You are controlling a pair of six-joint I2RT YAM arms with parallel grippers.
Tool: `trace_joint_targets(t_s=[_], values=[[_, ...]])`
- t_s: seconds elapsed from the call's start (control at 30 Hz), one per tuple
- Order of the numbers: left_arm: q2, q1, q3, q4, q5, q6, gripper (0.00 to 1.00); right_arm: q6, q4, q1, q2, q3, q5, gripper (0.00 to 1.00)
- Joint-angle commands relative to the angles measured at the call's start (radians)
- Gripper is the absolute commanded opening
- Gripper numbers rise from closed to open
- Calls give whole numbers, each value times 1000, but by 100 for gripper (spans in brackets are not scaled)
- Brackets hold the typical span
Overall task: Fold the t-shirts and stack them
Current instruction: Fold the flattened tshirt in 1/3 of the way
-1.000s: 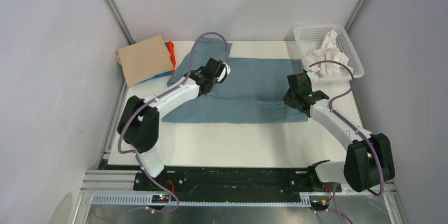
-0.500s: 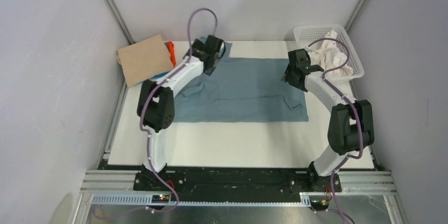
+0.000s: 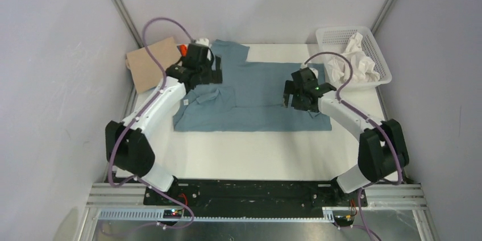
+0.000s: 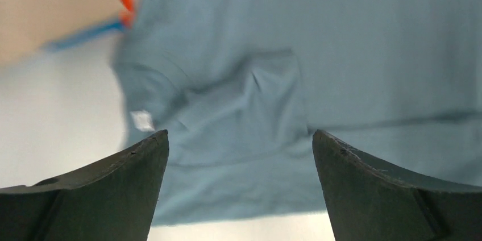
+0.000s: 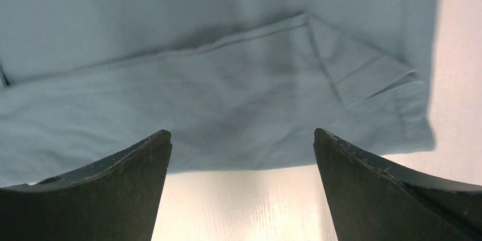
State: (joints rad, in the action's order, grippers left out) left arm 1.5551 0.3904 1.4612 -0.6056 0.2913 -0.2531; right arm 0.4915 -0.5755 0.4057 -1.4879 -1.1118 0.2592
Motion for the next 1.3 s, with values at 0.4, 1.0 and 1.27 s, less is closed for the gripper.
trace_joint_targets(t_s=[0.4,1.0,1.27], values=[[241,-34,-180,121,-250,-173,100,-49,120,-107,-259,6,-69,99],[639,-210,488,118,-255,-132,100,-29,152,-174,-175,-39,427,99],[416,-191,288,118,-312,-152,100,-60,128,-123,-90,-38,259,100]])
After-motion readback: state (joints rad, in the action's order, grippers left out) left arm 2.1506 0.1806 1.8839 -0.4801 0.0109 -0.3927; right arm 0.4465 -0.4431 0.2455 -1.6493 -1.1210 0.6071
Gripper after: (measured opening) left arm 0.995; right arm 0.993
